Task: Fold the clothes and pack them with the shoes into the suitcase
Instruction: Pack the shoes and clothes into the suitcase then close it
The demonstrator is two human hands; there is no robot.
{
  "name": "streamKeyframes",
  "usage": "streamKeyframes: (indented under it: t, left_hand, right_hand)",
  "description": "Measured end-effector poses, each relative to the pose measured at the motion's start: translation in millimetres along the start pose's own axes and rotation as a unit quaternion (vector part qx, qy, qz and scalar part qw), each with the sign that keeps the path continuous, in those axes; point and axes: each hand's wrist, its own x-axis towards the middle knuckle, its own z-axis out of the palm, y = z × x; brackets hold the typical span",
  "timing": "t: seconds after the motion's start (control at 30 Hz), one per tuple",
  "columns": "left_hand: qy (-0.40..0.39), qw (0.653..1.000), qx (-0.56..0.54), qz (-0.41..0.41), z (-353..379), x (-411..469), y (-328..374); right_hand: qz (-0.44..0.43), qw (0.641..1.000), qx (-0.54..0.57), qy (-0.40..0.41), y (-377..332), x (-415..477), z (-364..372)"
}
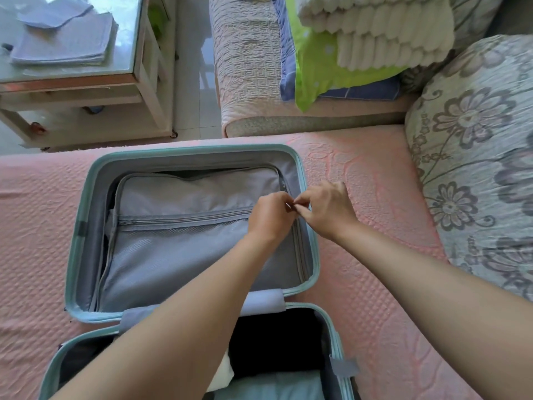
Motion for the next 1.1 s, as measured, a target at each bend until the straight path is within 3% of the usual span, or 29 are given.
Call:
streamKeyframes:
  t: [0.13, 0.43, 0.6, 0.77, 1.0, 1.1]
  left_hand:
    - [0.009, 0.998, 0.061, 0.006, 1.2, 14.2, 3.8]
    - [-0.004, 0.996, 0.003, -0.087, -22.8, 57.4, -0.3]
    - [0.027, 0.996, -0.020, -0.085, -34.7, 82.1, -0.5]
    - [0.098, 0.989, -0.010, -0.111, -62.5, 110.3, -13.0]
    - [0.100, 0.988, -0.005, -0.122, -78.0, 116.2, -42.5]
    - [0.119, 0.981, 0.006, -0.153, -96.1, 113.1, -65.0]
  right_hand:
    - [0.047, 0.997, 0.058, -0.032, 0.7, 6.3, 1.3]
    - [0.125, 0.978, 0.168, -0.025, -27.8, 29.5, 22.7]
    - [0.150, 0.987, 0.027, -0.044, -28.7, 50.5, 26.6]
    - [0.150, 0.987, -0.030, -0.057, -34.7, 62.3, 23.5]
    - [0.018, 0.992, -0.119, -0.026, -52.8, 113.0, 29.4]
    - [0.023, 0.988, -0.146, -0.045, -52.6, 122.4, 26.4]
